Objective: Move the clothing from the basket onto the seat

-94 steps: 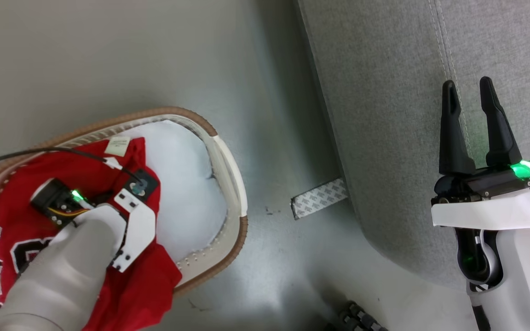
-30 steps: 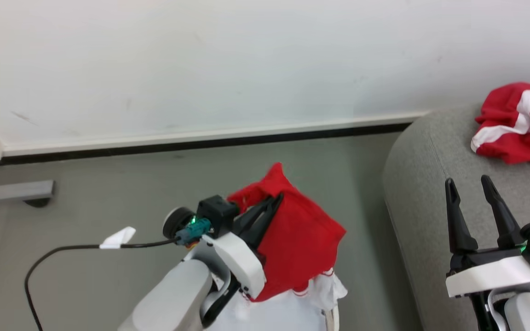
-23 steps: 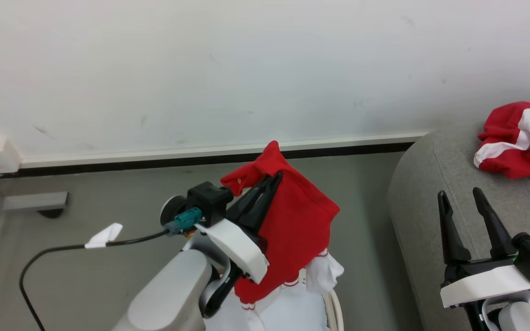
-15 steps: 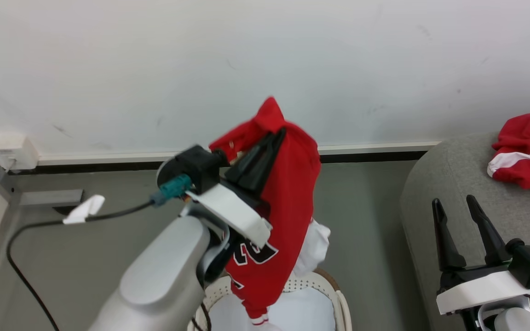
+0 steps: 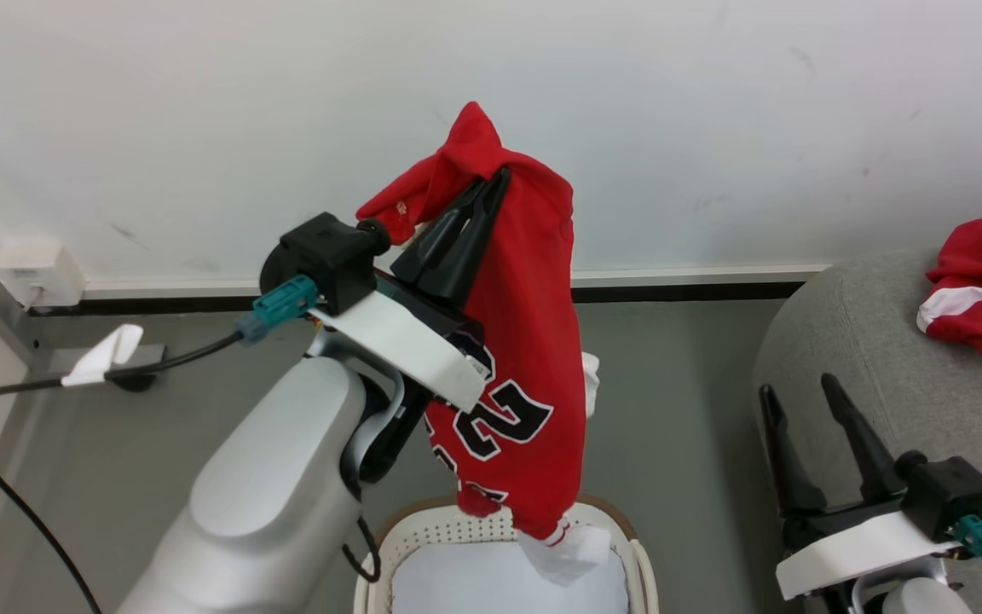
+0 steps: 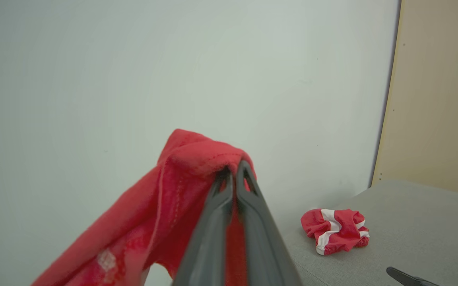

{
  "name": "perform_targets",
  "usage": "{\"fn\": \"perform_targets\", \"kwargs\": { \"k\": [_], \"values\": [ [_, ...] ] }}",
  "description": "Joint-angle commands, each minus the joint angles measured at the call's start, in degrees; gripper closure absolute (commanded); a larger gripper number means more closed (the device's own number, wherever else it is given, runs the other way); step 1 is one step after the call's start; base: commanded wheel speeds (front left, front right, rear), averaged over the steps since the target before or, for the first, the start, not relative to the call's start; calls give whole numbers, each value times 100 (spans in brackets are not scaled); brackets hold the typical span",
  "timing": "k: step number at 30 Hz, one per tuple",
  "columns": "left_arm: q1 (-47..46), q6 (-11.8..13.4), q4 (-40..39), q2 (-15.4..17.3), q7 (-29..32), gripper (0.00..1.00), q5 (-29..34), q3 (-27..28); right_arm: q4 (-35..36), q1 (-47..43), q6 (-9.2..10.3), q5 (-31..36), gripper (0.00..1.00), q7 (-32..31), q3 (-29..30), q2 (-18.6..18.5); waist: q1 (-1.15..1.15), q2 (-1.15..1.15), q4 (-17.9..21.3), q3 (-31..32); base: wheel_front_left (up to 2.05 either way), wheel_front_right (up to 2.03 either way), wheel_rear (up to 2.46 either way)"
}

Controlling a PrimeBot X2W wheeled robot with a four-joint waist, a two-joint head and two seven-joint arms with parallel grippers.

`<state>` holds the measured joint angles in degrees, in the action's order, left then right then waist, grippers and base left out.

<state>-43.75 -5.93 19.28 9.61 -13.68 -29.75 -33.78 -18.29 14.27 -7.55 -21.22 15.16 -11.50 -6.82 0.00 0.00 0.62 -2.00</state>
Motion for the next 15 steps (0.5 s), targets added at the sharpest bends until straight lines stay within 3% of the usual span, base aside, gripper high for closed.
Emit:
{"fn": "perform_targets", "kwargs": {
  "k": [1, 6, 15],
  "values": [
    [-14, 21, -36, 19, 10, 100, -13, 4, -13, -14, 13, -28, 0, -4, -58, -5, 0, 0, -11, 4, 0, 0, 0],
    [-104, 28, 12, -46, 5, 100, -65, -1, -73, -24, 13, -264, 0, -4, -660, -159, 0, 0, -77, 29, 0, 0, 0],
    [-238, 5, 202, -238, -46, 100, -102, -102, -484, 238, 13, -1024, 0, -22, -2468, -301, 0, 0, -343, 179, 0, 0, 0]
  ]
}}
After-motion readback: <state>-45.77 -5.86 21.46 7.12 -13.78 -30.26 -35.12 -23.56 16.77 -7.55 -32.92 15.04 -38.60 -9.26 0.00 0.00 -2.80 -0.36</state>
